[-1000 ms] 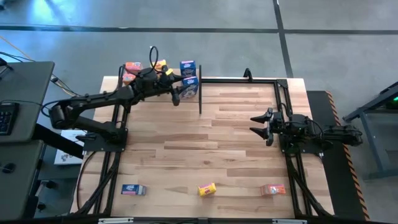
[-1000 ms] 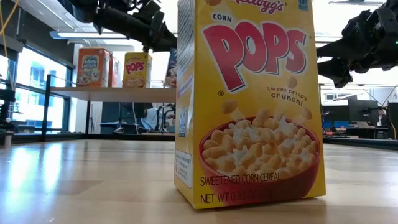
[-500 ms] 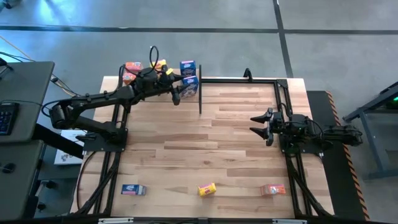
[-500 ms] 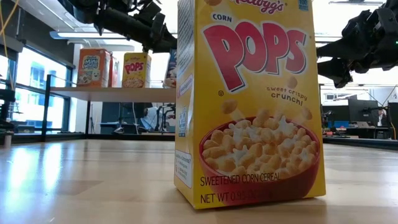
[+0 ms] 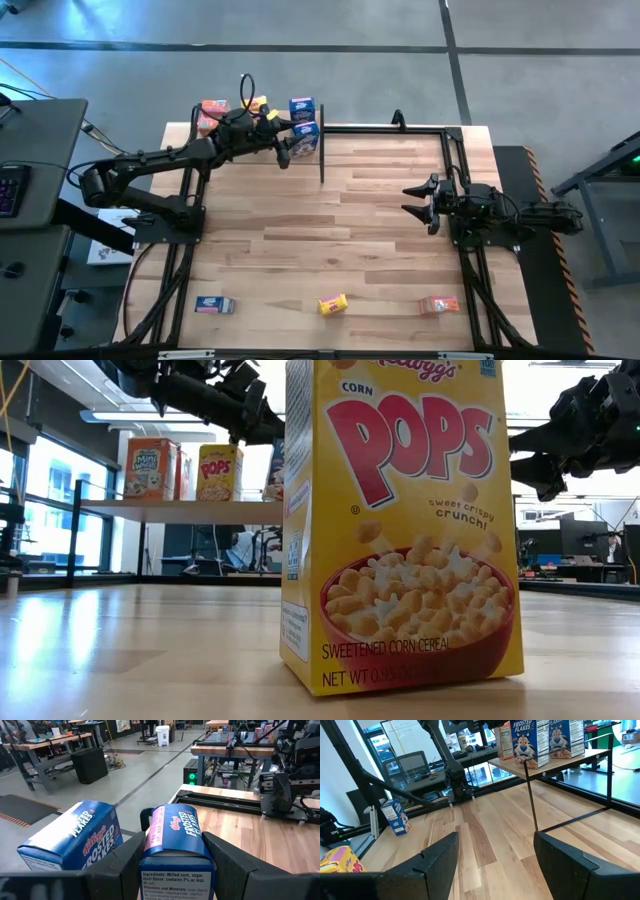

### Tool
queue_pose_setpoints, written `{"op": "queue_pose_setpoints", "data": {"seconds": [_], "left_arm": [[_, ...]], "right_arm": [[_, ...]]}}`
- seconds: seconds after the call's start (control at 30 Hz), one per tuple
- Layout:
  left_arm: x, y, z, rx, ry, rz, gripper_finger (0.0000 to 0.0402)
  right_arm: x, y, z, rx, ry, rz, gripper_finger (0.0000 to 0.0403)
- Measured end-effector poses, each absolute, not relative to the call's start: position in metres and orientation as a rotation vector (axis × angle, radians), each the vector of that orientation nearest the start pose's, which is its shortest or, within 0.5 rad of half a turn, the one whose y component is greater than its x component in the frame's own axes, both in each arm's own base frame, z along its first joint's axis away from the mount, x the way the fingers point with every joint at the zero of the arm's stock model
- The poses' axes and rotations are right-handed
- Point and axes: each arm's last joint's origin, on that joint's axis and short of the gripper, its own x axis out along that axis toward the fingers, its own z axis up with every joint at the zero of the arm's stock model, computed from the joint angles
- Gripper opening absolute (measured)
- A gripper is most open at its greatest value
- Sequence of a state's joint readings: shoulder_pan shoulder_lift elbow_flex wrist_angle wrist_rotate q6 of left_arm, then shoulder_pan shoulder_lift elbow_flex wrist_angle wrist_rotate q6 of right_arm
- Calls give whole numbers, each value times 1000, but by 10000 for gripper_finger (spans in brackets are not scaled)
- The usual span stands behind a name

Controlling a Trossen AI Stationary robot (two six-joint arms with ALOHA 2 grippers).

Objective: Stack cereal on shelf
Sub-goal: Put the top blue cereal box on the shelf aligned with the other blue cereal box

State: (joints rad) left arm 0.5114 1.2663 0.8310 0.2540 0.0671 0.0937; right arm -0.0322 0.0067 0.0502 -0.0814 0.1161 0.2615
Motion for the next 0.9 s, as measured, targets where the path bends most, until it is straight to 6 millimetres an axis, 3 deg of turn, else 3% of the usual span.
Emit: {"op": "queue_pose_setpoints", "data": {"seconds": [0.4, 0.9], "left_arm": [[248, 137, 288, 36, 208, 432, 178], [247, 137, 285, 39, 241, 459, 219]], "right_arm": [[94, -6, 172, 259, 18, -152, 250], [94, -6, 172, 259, 18, -152, 250]]}}
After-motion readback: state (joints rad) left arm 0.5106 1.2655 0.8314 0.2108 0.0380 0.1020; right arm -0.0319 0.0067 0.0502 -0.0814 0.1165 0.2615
